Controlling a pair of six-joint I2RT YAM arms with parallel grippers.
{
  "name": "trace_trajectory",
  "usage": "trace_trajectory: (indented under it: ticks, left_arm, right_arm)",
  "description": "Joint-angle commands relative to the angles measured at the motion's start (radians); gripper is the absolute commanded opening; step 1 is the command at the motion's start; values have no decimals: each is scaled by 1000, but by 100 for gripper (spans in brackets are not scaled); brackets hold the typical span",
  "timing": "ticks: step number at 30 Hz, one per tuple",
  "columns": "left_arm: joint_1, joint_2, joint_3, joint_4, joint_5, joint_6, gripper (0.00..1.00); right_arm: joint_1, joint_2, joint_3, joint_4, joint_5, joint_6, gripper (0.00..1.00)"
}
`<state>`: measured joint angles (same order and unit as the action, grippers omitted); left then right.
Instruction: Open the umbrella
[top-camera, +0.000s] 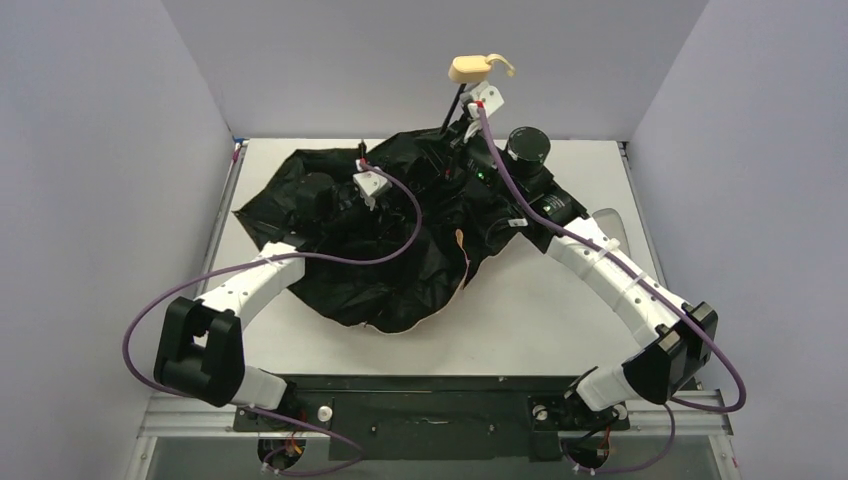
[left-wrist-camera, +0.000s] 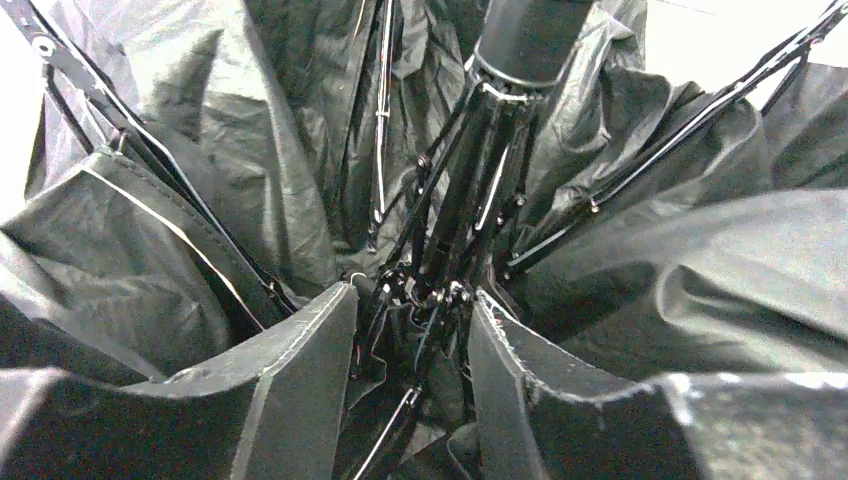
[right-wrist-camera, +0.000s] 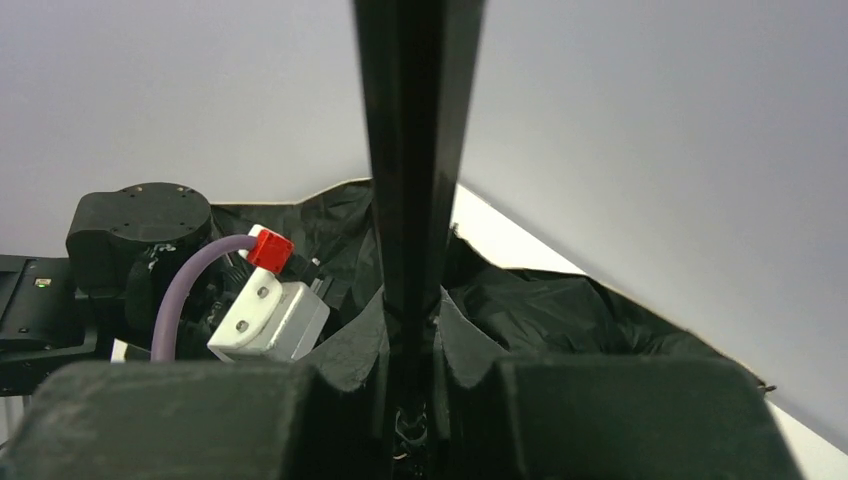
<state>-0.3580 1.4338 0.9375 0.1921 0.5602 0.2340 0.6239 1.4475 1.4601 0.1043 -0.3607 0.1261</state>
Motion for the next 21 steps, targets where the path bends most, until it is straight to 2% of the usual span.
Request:
trace_trajectory:
  ticks: [1, 3, 4, 5, 6, 7, 15, 17, 18, 21]
  left_arm:
    - [26, 6, 40, -234, -116, 77, 46]
    - [37, 0, 45, -244, -122, 88, 58]
    - [47, -12, 42, -243, -120, 86, 70]
    - [52, -20, 41, -243, -102, 77, 76]
    - [60, -42, 44, -243, -90, 73, 90]
    - [62, -55, 49, -245, -64, 66, 97]
    - [83, -222, 110, -263, 87, 106, 97]
    - [81, -246, 101, -220, 117, 82, 97]
    - [77, -253, 94, -141, 125, 52, 97]
    - [8, -262, 60, -16, 66, 17, 99]
  right_arm:
    - [-15, -91, 94, 295, 7, -4, 0]
    - [-15, -85, 103, 295, -1, -3, 0]
    - [-15, -82, 103, 292, -4, -6, 0]
    - [-16, -81, 102, 282, -12, -10, 0]
    - [-16, -80, 97, 276, -17, -18, 0]
    - [-16, -80, 93, 262, -30, -24, 0]
    - [-3, -89, 14, 203, -66, -117, 0]
    - [9, -88, 13, 199, -62, -117, 0]
    - [20, -87, 13, 201, -58, -118, 0]
    - [47, -81, 13, 202, -47, -118, 0]
